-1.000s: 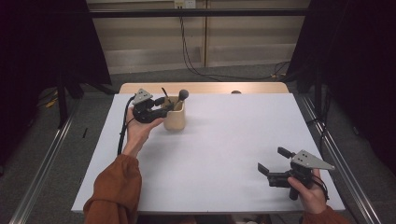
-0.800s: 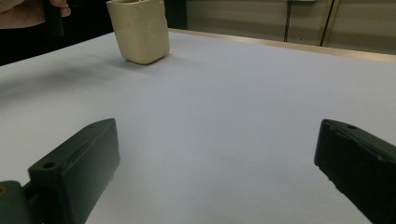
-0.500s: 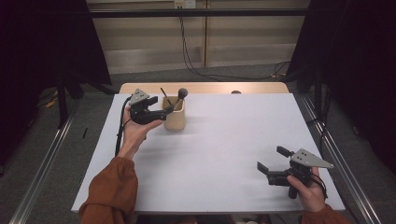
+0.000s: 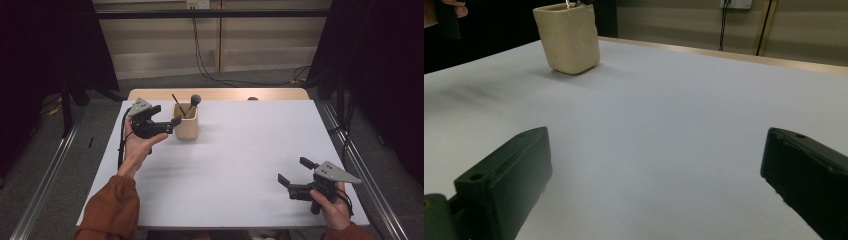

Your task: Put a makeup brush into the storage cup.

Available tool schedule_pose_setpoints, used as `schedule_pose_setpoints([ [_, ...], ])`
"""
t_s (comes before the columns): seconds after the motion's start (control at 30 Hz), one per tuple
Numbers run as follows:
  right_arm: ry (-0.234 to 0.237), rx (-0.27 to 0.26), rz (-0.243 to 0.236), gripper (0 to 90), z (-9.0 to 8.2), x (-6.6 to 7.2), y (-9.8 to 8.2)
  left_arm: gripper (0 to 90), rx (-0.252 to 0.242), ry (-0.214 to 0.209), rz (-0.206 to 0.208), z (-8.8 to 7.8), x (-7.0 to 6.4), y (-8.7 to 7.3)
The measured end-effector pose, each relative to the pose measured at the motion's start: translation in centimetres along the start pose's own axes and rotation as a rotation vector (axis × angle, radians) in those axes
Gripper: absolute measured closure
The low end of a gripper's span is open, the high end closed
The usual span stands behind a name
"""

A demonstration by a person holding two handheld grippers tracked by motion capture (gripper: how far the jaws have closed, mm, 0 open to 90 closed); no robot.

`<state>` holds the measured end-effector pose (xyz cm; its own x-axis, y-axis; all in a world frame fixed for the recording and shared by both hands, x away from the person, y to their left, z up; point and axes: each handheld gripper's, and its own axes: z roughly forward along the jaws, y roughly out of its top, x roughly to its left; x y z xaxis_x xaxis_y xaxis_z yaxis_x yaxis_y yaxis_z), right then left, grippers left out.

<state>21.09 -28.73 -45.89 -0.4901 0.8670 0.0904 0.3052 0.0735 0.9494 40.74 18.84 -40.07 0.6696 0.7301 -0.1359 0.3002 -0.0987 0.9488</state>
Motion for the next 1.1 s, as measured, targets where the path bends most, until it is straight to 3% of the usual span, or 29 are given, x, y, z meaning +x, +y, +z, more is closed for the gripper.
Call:
schedule_pose_setpoints([
  [0.23, -0.011, -0.001, 0.013, 0.0, -0.2, -0.1, 0.0, 2.0, -0.018, -0.036, 0.037, -1.7, -0.6, -0.7],
  [0.53, -0.013, 0.0, 0.002, 0.0, -0.2, 0.0, -0.1, 1.8, 0.001, -0.047, 0.038, -3.6, -1.3, -1.6],
  [0.73, -0.014, 0.003, 0.002, 0.0, -0.2, 0.0, -0.1, 2.0, 0.008, -0.02, 0.05, -4.9, -1.6, -2.3],
  [1.1, -0.014, 0.004, -0.001, 0.0, -0.2, 0.1, -0.1, 2.1, 0.001, -0.013, 0.043, -7.5, -2.4, -3.6],
])
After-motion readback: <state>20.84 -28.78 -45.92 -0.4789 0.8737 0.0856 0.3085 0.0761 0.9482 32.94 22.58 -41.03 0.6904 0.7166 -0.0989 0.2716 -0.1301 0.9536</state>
